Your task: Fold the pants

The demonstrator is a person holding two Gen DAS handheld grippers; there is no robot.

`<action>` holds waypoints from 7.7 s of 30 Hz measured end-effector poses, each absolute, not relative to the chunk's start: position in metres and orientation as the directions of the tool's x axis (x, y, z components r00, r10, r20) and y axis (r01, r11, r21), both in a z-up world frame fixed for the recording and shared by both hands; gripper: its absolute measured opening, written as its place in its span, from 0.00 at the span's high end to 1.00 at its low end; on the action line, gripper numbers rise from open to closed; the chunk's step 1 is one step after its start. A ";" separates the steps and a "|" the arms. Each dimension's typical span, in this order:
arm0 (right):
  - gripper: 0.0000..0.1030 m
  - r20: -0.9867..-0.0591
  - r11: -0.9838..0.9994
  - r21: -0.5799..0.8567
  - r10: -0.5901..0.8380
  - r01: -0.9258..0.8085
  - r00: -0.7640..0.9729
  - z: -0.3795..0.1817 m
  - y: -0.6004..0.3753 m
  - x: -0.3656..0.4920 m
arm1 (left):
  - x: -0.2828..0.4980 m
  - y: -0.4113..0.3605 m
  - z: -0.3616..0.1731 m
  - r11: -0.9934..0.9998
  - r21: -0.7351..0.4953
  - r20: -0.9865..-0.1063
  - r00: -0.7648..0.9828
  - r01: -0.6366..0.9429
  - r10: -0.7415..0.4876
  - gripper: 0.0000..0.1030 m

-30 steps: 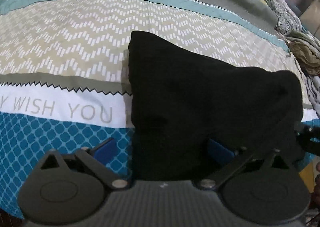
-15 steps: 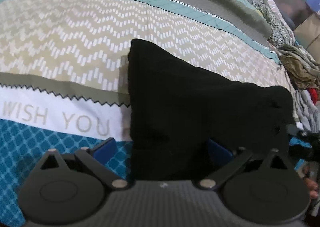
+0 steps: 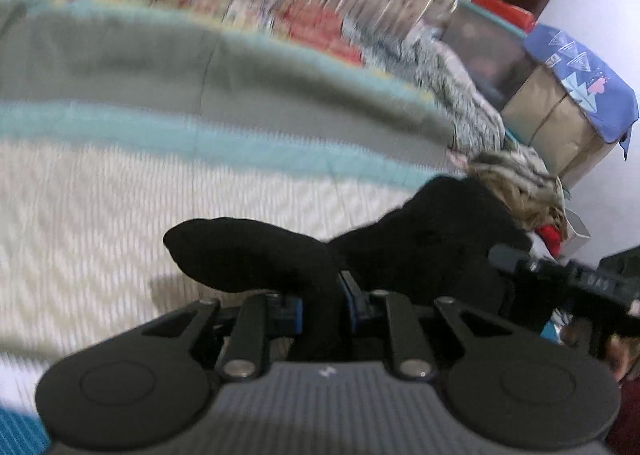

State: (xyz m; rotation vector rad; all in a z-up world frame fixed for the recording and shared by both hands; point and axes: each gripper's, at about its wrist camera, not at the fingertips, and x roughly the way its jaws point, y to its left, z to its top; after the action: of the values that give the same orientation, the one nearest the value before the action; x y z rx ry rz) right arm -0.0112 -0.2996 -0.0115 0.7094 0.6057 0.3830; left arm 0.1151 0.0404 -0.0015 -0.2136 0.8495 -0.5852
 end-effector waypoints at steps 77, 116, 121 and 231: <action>0.12 -0.645 0.903 0.396 0.146 0.164 0.750 -0.058 -0.190 -0.067 | -0.009 -0.024 -0.020 0.988 0.078 -0.758 0.651 0.134 -0.028 0.00; 0.12 -0.677 0.867 0.424 0.111 0.261 0.728 -0.070 -0.203 -0.068 | -0.002 -0.023 -0.056 0.982 0.105 -0.846 0.534 0.157 0.005 0.00; 0.12 -0.679 0.861 0.434 0.118 0.266 0.725 -0.071 -0.204 -0.068 | 0.001 -0.020 -0.060 0.986 0.100 -0.856 0.516 0.136 0.016 0.00; 0.12 -0.587 0.867 0.437 0.073 0.239 0.806 -0.044 -0.204 -0.077 | -0.012 -0.034 -0.035 0.977 0.160 -0.823 0.565 0.140 0.054 0.00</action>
State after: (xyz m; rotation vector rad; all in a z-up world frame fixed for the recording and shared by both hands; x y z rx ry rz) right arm -0.0769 -0.2036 -0.0435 0.5217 0.6337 -0.0931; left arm -0.0118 -0.0343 -0.0355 0.2170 0.9711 -0.0513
